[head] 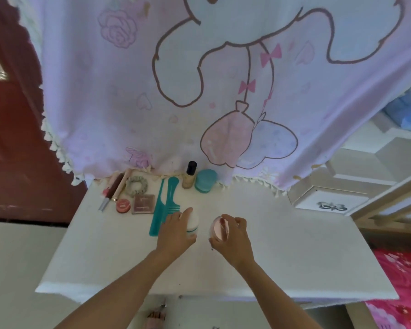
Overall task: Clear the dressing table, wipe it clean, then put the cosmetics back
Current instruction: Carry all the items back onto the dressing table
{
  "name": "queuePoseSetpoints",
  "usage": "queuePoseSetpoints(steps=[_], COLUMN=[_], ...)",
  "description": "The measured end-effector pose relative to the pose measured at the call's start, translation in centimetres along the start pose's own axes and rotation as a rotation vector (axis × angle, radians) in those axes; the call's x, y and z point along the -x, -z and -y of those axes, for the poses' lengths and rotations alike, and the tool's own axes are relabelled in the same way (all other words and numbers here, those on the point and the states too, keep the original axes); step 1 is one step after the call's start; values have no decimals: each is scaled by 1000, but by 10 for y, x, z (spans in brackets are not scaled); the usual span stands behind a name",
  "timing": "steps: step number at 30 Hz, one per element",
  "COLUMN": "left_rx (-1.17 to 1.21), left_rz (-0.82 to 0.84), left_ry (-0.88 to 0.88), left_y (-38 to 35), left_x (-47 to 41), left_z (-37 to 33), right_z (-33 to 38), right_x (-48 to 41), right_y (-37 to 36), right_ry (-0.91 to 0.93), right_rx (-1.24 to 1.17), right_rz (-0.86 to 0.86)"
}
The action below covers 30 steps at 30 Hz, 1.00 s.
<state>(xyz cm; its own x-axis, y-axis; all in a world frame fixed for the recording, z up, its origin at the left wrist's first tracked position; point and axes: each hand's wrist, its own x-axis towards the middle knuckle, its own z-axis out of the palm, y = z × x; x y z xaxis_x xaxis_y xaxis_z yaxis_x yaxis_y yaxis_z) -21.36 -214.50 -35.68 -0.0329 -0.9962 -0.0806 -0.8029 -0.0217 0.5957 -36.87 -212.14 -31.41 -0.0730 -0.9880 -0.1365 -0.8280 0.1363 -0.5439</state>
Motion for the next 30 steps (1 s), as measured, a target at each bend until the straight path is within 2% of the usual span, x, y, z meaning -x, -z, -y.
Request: queuePoseSetpoints(steps=[4, 9, 15, 18, 30], left_rx=[-107, -121, -93, -179, -203], left_rz=[17, 62, 47, 18, 62], left_ry=[-42, -49, -111, -129, -207], left_y=[3, 0, -11, -14, -15], left_x=[-50, -87, -100, -103, -102], left_z=[8, 14, 26, 31, 27], right_z=[10, 12, 11, 10, 6], right_x=[-47, -84, -107, -113, -118], right_y=[-14, -23, -32, -35, -43], right_ry=[-42, -56, -14, 2, 29], right_rx=[-11, -17, -2, -7, -23], right_rz=[16, 32, 43, 51, 79])
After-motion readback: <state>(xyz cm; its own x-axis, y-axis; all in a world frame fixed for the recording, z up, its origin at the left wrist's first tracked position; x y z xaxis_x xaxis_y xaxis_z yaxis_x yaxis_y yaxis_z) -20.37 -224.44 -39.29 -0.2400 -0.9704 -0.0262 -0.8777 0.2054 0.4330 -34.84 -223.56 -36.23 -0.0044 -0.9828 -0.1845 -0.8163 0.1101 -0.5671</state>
